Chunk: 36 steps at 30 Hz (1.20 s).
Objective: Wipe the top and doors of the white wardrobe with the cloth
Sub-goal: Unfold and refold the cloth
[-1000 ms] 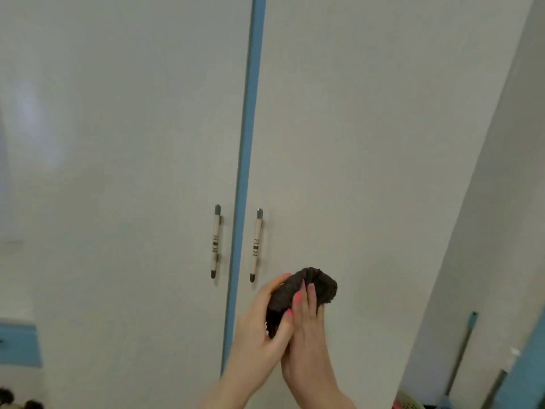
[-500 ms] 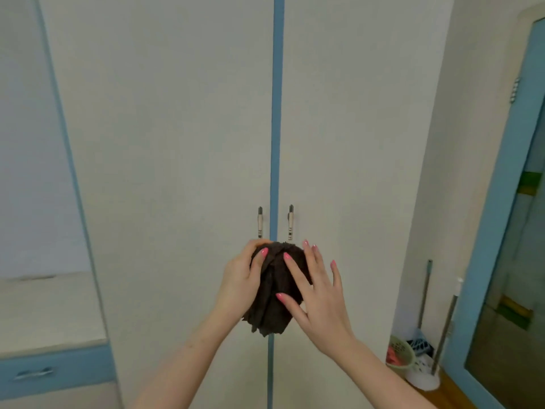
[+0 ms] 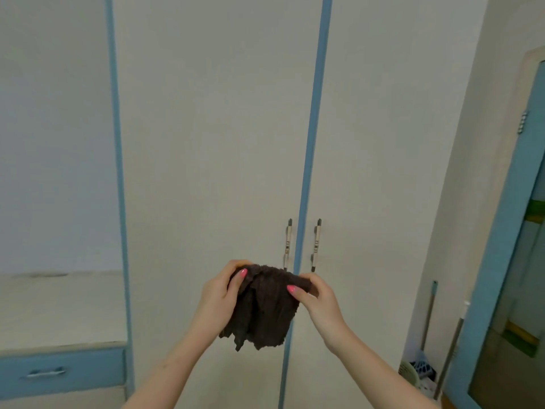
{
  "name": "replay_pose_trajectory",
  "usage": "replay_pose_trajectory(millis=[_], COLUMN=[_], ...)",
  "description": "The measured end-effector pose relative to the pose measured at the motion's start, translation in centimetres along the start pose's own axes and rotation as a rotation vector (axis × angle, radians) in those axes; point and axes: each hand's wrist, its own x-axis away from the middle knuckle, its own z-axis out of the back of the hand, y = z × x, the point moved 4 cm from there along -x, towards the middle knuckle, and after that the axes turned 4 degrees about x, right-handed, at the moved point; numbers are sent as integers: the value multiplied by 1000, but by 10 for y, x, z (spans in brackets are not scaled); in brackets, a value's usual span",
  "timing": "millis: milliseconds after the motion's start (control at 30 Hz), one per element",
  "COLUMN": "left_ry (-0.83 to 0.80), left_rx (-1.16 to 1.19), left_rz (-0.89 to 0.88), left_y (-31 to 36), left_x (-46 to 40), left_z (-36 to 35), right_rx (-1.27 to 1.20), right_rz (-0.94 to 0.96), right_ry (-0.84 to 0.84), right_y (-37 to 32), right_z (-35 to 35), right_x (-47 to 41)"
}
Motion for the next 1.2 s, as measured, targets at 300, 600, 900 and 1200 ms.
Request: replay_pose_trajectory(millis=[300,600,900,1200], left_ry=[-105,-173,-111,-282], left_rx=[18,187,296,168], left_rz=[-24,38,113,108], left_y=[-60,-102,-128,-183], left_x=[-18,-29,-22,-29], left_z=[117,209,224,271], right_rx=[-134,75,244,112], right_rz=[-5,17,23,68], right_ry=[325,529,521,457], right_y=[-26,-55,-60,-35], right_z=[-113,-204,-233,-310], right_x=[-8,7,-6,-23])
